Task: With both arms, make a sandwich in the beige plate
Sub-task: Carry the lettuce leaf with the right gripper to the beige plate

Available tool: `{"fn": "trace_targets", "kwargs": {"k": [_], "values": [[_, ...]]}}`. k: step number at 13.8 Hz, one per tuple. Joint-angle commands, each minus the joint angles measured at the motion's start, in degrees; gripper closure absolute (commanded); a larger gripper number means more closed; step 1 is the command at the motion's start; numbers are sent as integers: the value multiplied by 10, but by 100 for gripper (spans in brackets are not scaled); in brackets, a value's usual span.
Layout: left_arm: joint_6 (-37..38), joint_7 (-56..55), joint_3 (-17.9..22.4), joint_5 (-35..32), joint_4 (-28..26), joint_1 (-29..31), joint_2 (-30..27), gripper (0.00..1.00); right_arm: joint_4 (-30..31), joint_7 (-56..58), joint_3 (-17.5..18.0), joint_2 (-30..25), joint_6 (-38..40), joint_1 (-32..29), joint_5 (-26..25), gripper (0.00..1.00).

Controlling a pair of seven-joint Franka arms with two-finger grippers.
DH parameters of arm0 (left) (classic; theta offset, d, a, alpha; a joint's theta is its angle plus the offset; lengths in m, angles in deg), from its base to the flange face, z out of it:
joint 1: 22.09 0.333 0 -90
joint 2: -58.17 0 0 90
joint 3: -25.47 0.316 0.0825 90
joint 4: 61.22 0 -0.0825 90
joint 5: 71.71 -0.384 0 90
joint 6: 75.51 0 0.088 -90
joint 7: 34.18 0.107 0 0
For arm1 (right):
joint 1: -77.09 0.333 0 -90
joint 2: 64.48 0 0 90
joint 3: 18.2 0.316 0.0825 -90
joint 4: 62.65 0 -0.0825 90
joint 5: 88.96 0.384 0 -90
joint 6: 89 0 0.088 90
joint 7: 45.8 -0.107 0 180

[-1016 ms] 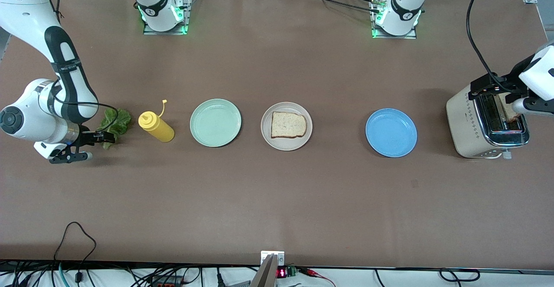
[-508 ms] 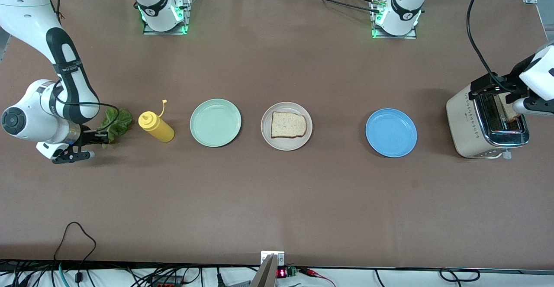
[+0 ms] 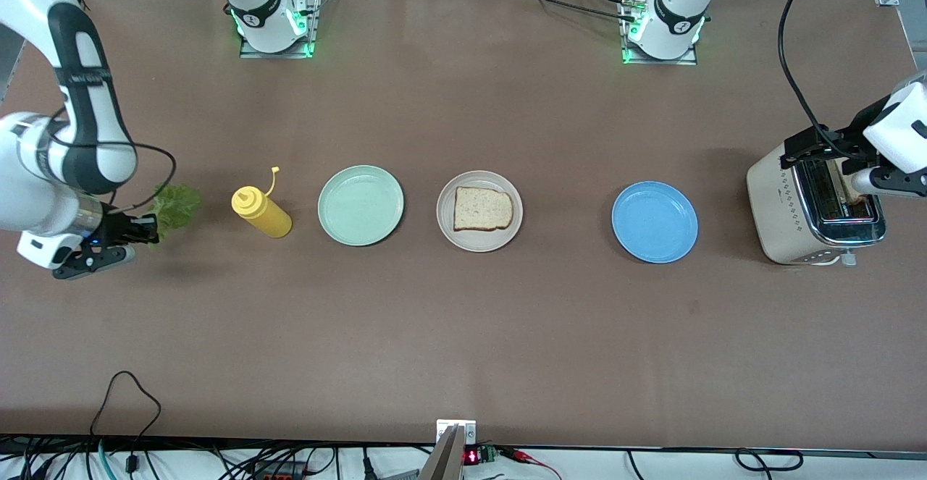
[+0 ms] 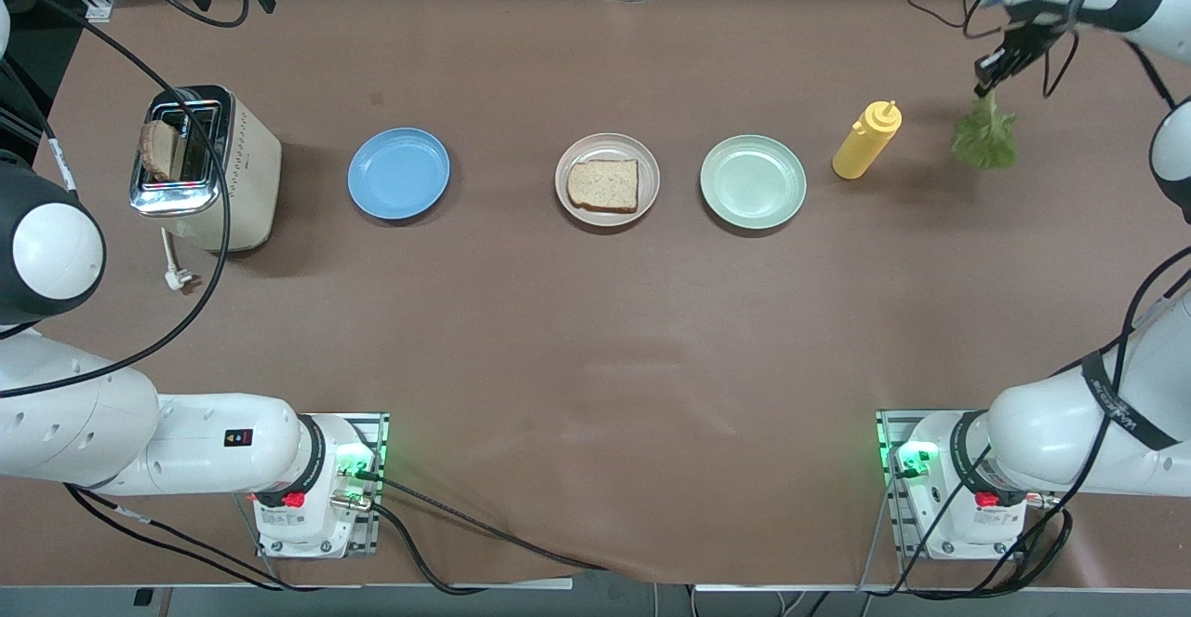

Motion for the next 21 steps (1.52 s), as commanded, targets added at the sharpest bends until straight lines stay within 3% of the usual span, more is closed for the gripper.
{"fn": "trace_targets", "kwargs": {"k": [1,4,7,9,13,17,21], "values": [[12,12,1,5,16,8,8,0,-64,103,1,-18,85,19,-8,100],[12,10,1,5,19,5,8,0,-152,140,1,-19,200,62,-4,100],[11,6,0,5,20,2,9,0,-202,188,3,-21,259,118,31,100],[11,5,0,4,21,0,9,0,-206,216,25,-36,258,143,67,100],[11,4,-1,3,21,-2,9,0,-243,221,84,-31,251,221,67,100],[11,7,-1,4,20,0,9,0,-271,143,87,19,190,325,88,100],[9,5,-1,5,20,1,9,0,-271,128,87,79,94,384,123,100]]}}
